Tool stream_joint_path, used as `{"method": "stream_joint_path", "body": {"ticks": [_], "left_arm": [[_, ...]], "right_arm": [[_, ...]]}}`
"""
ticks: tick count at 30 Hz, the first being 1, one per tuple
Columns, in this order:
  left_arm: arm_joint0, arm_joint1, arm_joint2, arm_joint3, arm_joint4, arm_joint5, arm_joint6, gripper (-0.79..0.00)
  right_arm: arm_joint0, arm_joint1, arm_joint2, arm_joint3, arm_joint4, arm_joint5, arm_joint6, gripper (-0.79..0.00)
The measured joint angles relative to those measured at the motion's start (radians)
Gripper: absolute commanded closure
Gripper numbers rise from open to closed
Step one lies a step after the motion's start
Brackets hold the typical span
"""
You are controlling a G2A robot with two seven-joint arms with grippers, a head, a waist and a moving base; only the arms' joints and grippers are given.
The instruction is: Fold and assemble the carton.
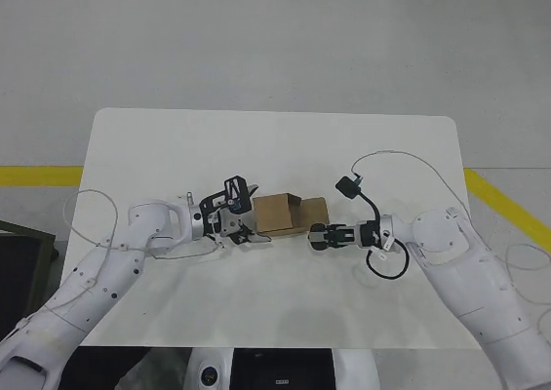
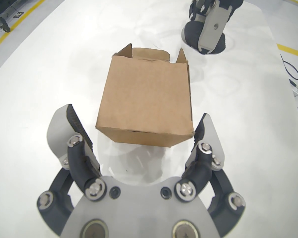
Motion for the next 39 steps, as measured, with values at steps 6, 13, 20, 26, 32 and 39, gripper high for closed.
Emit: {"method": "stream_joint_path", "body": {"ticks": [6,13,20,26,32,39], "left_arm": [[-0.027,-0.018,0.016,0.028,-0.013,-0.013,0.000,-0.785],[-0.047,-0.035,0.031,0.041,-0.013,-0.045,-0.002,-0.785],[-0.057,-0.046,0.035,0.058,-0.006,-0.065,0.002,-0.785],[-0.061,-0.055,0.039,0.064,0.008,-0.083,0.002,-0.785],[-0.065,-0.061,0.037,0.072,0.010,-0.100,0.001,-0.785],[-0.062,-0.067,0.029,0.080,0.007,-0.111,0.002,-0.785]], "right_arm": [[0.028,-0.012,-0.028,0.051,-0.019,-0.042,-0.073,0.000],[0.073,-0.034,-0.080,0.102,0.016,-0.075,-0.077,0.000],[0.126,-0.059,-0.138,0.159,0.043,-0.099,-0.068,0.000],[0.151,-0.075,-0.168,0.195,0.052,-0.119,-0.078,0.000],[0.170,-0.089,-0.191,0.222,0.060,-0.144,-0.090,0.000],[0.146,-0.072,-0.142,0.203,0.075,-0.149,-0.053,0.000]]}}
